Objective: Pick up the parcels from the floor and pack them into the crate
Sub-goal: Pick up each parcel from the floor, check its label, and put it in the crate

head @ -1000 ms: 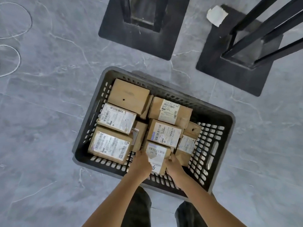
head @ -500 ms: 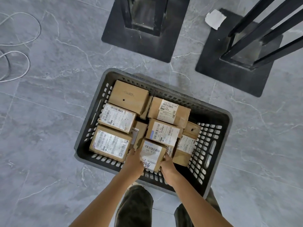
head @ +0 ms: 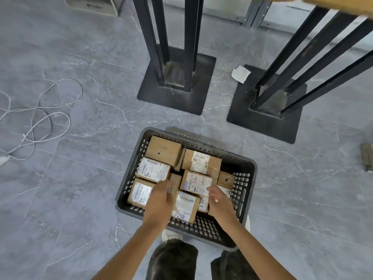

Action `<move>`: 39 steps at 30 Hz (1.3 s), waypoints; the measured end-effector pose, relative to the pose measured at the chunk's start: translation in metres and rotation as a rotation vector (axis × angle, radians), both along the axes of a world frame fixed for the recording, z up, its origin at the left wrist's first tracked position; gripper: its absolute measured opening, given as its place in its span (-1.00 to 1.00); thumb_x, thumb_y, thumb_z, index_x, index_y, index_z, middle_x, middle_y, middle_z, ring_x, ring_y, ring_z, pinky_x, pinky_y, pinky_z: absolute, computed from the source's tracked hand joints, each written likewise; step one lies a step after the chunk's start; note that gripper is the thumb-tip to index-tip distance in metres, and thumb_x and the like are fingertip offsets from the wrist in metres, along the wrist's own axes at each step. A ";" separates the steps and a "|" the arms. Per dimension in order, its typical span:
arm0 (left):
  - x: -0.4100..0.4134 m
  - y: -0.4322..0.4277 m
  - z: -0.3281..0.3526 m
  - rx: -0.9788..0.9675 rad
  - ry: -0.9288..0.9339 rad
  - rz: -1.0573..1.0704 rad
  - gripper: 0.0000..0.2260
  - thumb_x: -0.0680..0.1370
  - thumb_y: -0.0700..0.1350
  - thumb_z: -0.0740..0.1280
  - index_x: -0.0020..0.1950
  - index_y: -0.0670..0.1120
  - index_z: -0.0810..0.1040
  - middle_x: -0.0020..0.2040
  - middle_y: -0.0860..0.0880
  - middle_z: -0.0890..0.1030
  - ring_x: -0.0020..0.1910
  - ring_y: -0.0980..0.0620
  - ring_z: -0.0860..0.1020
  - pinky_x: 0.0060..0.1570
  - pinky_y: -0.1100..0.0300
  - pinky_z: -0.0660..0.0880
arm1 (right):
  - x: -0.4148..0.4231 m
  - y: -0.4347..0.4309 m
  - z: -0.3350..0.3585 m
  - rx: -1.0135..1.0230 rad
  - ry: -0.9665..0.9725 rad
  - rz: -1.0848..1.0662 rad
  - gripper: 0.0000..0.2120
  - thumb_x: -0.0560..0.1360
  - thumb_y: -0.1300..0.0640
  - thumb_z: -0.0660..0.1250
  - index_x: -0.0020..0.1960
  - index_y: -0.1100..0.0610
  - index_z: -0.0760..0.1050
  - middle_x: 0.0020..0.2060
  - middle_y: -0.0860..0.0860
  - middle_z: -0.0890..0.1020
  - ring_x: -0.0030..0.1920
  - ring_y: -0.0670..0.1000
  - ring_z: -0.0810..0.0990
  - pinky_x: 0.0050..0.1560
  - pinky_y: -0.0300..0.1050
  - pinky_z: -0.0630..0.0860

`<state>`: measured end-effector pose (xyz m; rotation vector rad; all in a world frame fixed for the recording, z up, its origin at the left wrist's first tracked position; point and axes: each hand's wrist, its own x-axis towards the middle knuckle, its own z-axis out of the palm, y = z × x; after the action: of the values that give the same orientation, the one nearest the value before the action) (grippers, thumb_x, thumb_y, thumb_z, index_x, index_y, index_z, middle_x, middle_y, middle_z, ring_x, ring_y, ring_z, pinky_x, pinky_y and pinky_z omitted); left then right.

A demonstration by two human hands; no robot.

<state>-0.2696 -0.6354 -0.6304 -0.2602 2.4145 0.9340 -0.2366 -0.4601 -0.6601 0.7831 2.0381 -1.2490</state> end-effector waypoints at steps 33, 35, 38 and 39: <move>-0.001 0.370 0.663 0.755 0.784 -0.780 -0.68 0.57 -0.26 0.14 0.24 0.04 0.45 0.12 0.15 0.53 0.17 0.22 0.46 0.09 0.42 0.31 | 0.098 0.306 0.689 0.478 0.972 -0.389 -0.78 0.61 0.16 0.16 0.03 0.13 0.59 -0.19 -0.06 0.66 -0.08 -0.13 0.63 0.06 -0.16 0.54; 0.019 0.412 0.667 0.786 0.768 -0.821 -0.68 0.56 -0.28 0.15 0.23 0.04 0.46 0.12 0.12 0.54 0.17 0.21 0.46 0.09 0.41 0.33 | 0.119 0.344 0.692 0.497 0.967 -0.440 -0.78 0.62 0.16 0.15 0.03 0.13 0.58 -0.17 -0.02 0.67 -0.06 -0.08 0.64 0.08 -0.18 0.52; 0.048 0.476 0.667 0.791 0.753 -0.877 -0.69 0.57 -0.27 0.16 0.23 0.03 0.46 0.10 0.14 0.55 0.14 0.22 0.47 0.04 0.40 0.35 | 0.153 0.404 0.698 0.501 0.954 -0.496 -0.77 0.63 0.17 0.14 0.00 0.11 0.57 -0.17 0.02 0.68 -0.05 -0.04 0.63 0.05 -0.27 0.48; 0.056 0.498 0.667 0.795 0.754 -0.889 -0.69 0.58 -0.27 0.16 0.23 0.03 0.46 0.10 0.14 0.55 0.14 0.23 0.47 0.03 0.42 0.34 | 0.164 0.425 0.700 0.504 0.950 -0.513 -0.77 0.63 0.17 0.14 -0.01 0.10 0.57 -0.18 0.02 0.68 -0.05 -0.01 0.63 0.05 -0.26 0.49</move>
<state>-0.2133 -0.1376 0.0370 1.5324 2.0654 1.5486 -0.0727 -0.0351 0.0396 1.1274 3.1395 -1.5954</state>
